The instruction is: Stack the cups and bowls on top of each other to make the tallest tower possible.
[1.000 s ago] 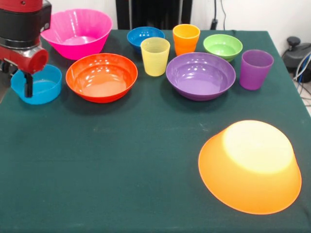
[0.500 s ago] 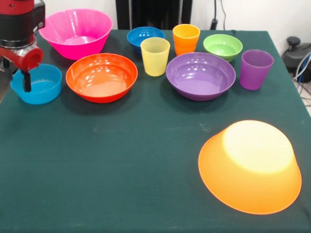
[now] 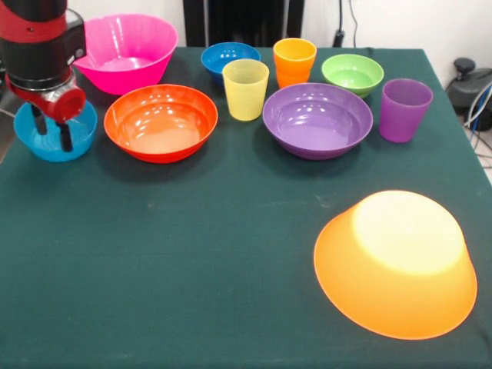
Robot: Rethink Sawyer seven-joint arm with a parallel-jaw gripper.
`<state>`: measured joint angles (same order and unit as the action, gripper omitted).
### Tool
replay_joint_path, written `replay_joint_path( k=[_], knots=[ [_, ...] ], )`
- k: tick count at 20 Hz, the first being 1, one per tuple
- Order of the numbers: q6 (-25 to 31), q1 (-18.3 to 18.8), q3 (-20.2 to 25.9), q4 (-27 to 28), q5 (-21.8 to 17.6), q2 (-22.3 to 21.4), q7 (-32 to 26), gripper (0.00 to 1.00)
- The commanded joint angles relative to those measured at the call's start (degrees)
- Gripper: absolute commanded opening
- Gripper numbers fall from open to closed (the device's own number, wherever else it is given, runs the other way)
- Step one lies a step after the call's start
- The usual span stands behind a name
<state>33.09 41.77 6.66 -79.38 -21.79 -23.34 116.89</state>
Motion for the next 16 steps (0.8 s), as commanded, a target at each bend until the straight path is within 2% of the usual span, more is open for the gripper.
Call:
replay_joint_path(
  k=[1, 13, 16],
  knots=[
    [-2.13, -1.32, 0.63, -4.87, 1.31, 3.26, 5.71, 1.00],
    [-7.78, -0.01, 0.22, -2.88, 0.90, 7.09, 4.76, 1.00],
    [-8.25, -0.04, 0.44, -3.58, 1.02, 6.33, 3.97, 1.00]
  ],
)
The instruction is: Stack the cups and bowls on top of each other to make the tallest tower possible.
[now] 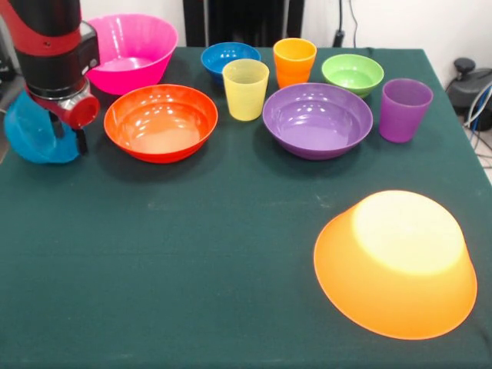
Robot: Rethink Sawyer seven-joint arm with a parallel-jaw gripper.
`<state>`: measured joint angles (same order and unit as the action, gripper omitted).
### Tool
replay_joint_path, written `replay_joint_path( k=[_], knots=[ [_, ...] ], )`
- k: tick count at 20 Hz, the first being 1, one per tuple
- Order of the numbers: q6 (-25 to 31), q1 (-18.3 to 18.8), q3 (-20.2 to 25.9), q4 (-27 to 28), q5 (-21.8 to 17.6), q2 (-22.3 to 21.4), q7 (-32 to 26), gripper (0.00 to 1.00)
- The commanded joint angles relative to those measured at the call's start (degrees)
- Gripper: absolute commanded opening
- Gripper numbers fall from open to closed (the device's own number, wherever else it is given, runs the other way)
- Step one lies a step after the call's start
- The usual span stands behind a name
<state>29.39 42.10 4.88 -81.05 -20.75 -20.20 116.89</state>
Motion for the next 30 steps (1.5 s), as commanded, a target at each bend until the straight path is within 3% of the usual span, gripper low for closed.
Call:
replay_joint_path(
  k=[1, 16, 22, 30],
  knots=[
    [-4.56, -0.34, 2.30, -2.06, 0.01, 2.82, 3.62, 1.00],
    [-3.18, -1.20, 3.49, -2.35, -0.74, -2.32, 0.00, 1.00],
    [-4.68, -1.52, 1.95, 0.33, -3.02, 0.17, -0.69, 1.00],
    [-7.51, 0.21, 3.48, 2.87, -3.33, 5.76, -1.82, 1.00]
  ],
)
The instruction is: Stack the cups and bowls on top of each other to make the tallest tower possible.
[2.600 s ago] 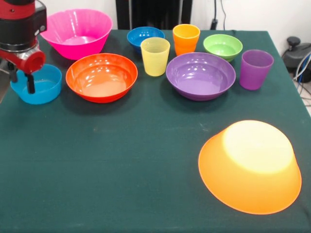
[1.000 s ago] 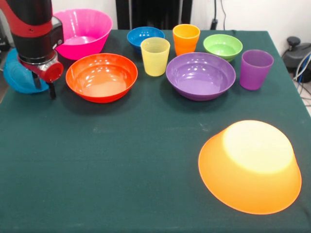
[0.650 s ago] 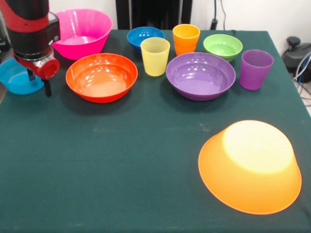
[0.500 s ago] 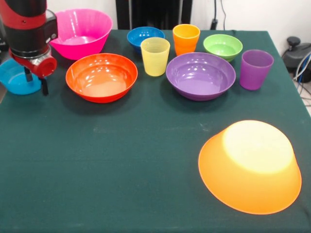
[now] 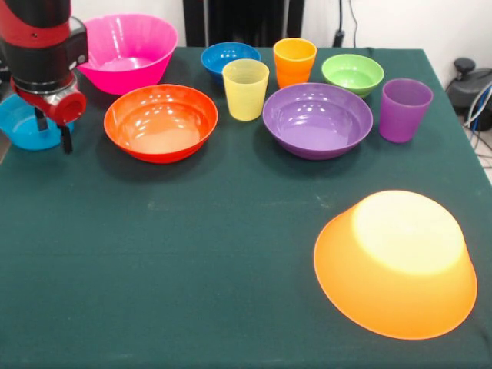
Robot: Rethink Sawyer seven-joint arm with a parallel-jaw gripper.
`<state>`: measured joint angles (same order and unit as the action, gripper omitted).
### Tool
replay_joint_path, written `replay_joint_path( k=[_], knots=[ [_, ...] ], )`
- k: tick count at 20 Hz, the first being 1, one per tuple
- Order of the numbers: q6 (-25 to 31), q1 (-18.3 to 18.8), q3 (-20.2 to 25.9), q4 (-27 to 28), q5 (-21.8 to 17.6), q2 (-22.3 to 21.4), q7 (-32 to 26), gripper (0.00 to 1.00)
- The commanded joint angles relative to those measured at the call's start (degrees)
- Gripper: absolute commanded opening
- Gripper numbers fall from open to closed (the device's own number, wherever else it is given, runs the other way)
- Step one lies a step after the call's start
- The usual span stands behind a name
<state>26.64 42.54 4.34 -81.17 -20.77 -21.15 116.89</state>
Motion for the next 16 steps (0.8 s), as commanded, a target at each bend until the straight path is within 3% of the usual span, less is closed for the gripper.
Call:
replay_joint_path(
  k=[1, 13, 14, 16],
  knots=[
    [-5.15, -0.21, 4.11, 3.06, -3.30, 7.13, -1.78, 1.00],
    [-6.72, -0.15, 4.47, 2.10, -4.01, 7.26, -2.90, 1.00],
    [-7.01, 0.00, 4.67, 2.24, -4.47, 7.22, -3.56, 0.00],
    [-6.90, -0.04, 4.67, 2.29, -4.78, 7.10, -4.01, 0.00]
  ],
)
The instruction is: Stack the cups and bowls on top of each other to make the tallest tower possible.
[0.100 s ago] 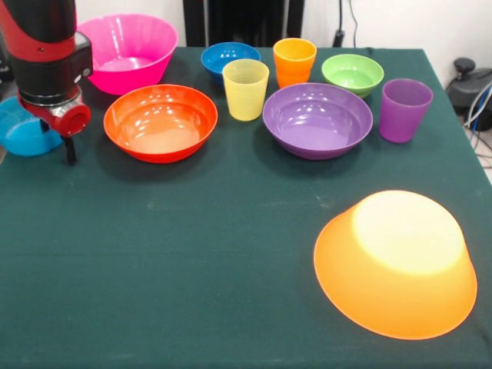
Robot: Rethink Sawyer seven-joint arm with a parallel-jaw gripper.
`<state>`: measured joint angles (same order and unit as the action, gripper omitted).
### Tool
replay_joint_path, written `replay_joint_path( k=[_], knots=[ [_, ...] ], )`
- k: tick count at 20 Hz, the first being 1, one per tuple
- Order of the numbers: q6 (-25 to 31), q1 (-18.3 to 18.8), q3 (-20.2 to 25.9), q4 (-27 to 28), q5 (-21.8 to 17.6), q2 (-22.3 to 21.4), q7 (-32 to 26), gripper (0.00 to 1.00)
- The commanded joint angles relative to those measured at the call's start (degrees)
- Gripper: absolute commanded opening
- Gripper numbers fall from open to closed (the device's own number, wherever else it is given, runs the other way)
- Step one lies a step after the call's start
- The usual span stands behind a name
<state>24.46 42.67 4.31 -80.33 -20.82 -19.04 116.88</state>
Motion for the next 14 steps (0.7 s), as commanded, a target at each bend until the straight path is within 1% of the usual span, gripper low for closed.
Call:
replay_joint_path(
  k=[1, 5, 8, 10, 14],
  knots=[
    [-4.66, -0.18, 4.70, 1.46, -4.87, 4.92, -4.22, 0.00],
    [-2.98, -0.73, 4.65, 0.24, -5.14, 2.41, -4.64, 0.00],
    [-4.21, -0.85, 5.19, -1.72, -6.19, -0.60, -5.54, 0.00],
    [-5.34, -0.06, 7.18, -3.35, -7.68, -3.23, -8.34, 0.00],
    [-6.43, 2.95, 13.06, -6.63, -10.45, -8.21, -13.93, 0.00]
  ],
)
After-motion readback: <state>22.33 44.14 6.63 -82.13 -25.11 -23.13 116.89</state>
